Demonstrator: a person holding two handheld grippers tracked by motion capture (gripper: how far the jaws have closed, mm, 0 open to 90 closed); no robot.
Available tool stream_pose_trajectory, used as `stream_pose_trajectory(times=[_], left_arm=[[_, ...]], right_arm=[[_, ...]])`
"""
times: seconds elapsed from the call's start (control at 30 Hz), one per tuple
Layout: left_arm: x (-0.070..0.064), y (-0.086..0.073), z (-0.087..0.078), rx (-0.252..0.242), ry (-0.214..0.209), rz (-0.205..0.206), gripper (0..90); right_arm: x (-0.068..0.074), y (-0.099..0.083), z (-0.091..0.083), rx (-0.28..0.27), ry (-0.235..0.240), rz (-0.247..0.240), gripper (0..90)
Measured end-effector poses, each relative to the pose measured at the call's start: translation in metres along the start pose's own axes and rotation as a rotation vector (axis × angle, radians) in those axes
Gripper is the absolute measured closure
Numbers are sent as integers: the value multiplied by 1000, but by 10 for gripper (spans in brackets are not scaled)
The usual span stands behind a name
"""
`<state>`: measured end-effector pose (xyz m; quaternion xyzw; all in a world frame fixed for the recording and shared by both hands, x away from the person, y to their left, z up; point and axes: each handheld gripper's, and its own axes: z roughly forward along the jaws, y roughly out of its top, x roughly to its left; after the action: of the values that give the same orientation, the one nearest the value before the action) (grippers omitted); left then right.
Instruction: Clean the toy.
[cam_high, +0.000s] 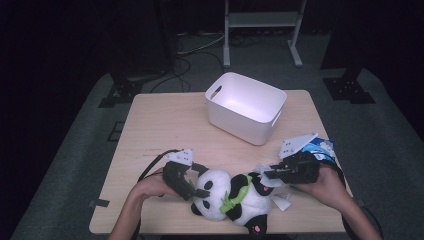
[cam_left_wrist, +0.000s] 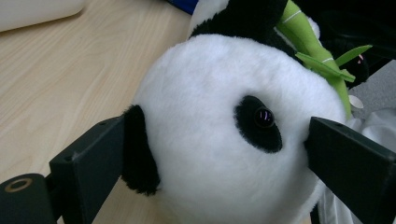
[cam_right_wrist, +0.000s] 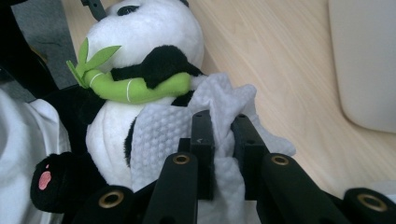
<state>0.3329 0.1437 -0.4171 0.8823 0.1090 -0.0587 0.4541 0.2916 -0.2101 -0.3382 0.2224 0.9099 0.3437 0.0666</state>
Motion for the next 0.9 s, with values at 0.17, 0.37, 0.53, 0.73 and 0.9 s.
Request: stream_pose_trajectory(times=[0.17,0.37,0.53,0.73,0.9], left_arm=[[-1,0,0,5,-1,7,57],[-2,0,1,4,-3,15,57],[-4,1,0,11,-1,23,58],[-4,1,0,20,-5,28,57],[-6,3,-3,21,-6,35,56]], right_arm=[[-4,-1,6,-7,29,16,804],[-4,8,18,8,53,-3,804],[-2,18,31,29,74,-25,803],[-2,29,44,49,92,-47,804],[1,29,44,39,105,-49,804]])
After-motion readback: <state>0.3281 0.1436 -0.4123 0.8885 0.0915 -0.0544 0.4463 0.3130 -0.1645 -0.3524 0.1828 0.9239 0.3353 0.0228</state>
